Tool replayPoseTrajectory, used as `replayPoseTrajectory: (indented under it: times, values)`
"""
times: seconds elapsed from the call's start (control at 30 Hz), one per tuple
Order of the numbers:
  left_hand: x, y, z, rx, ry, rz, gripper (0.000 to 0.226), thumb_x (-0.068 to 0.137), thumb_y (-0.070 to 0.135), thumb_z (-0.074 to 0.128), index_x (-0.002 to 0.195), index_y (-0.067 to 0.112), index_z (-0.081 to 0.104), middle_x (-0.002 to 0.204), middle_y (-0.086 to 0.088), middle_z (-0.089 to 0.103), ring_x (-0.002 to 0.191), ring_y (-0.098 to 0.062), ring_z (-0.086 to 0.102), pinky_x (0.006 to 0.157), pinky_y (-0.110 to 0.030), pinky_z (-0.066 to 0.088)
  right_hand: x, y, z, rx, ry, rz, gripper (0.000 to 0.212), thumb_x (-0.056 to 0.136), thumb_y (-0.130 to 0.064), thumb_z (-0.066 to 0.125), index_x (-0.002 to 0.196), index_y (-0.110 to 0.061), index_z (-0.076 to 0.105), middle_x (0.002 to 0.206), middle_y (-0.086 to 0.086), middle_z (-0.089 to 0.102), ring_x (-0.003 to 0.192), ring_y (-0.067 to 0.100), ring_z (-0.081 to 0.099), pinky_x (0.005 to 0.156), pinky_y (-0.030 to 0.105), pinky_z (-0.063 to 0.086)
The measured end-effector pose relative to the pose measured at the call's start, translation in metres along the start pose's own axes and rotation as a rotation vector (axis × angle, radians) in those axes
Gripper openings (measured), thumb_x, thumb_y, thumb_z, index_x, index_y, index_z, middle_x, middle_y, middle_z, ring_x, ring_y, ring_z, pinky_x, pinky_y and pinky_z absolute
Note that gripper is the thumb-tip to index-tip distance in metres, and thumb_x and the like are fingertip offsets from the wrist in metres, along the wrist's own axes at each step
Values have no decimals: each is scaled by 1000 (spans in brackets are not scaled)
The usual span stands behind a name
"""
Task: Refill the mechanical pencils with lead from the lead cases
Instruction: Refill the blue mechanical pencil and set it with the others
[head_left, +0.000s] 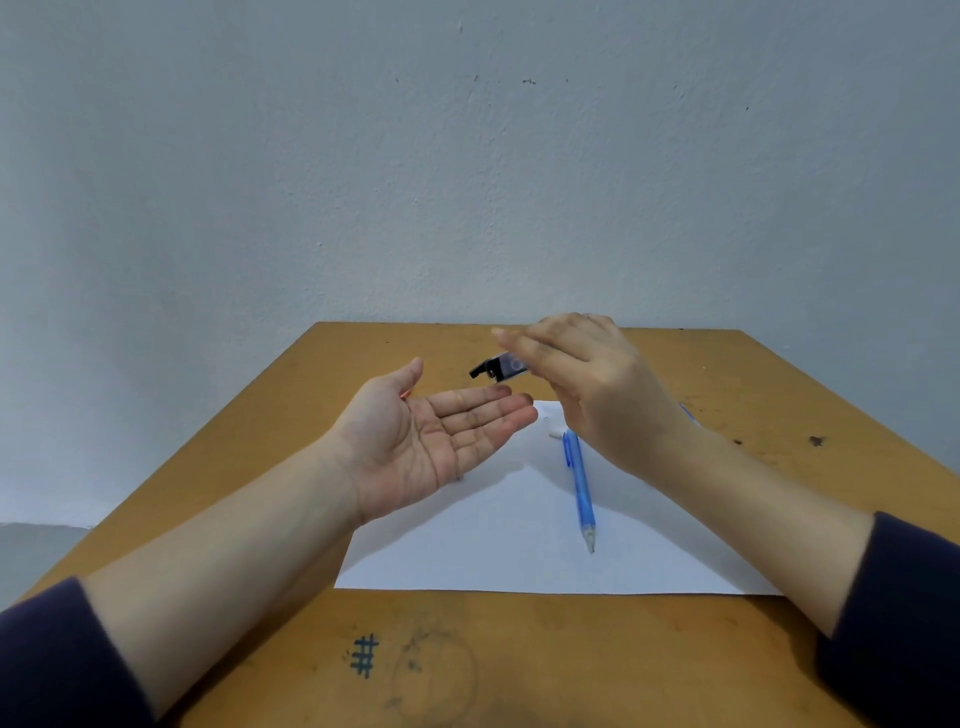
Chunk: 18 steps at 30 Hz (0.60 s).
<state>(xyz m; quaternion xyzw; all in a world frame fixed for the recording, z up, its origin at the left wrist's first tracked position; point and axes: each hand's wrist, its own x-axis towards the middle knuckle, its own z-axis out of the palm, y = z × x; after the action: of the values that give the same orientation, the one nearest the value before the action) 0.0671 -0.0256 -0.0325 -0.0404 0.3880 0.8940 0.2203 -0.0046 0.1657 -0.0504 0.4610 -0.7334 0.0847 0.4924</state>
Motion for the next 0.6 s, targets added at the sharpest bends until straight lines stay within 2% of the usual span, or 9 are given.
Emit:
replayPoseTrajectory:
  times: [0.1, 0.23, 0.43, 0.6]
  values:
    - [0, 0, 0, -4, 1, -2, 72, 101, 48, 26, 119, -17, 53, 117, -34, 60, 103, -45, 63, 85, -53, 51, 4, -2, -2, 24, -3, 32, 71, 77, 18, 61, 139, -9, 39, 93, 5, 65, 87, 24, 62, 75, 41, 48]
    - [0, 0, 0, -26, 1, -1, 73, 102, 47, 26, 114, -19, 54, 116, -35, 60, 102, -46, 63, 83, -53, 51, 1, 1, -2, -14, -3, -30, 44, 77, 17, 58, 114, -5, 67, 100, 10, 68, 91, 27, 64, 71, 44, 50]
    - [0, 0, 1, -23, -3, -4, 68, 102, 43, 28, 114, -18, 55, 115, -34, 62, 100, -44, 65, 83, -49, 53, 0, 2, -2, -4, -18, -3, 48, 72, 19, 59, 111, -5, 69, 101, 11, 68, 90, 28, 64, 70, 44, 51]
    - [-1, -1, 4, 63, 51, 23, 37, 96, 18, 49, 110, -15, 58, 108, -29, 66, 95, -36, 69, 80, -41, 56, -1, 1, 1, 17, -25, 26, 47, 73, 20, 62, 112, -5, 69, 102, 10, 68, 91, 28, 64, 69, 44, 50]
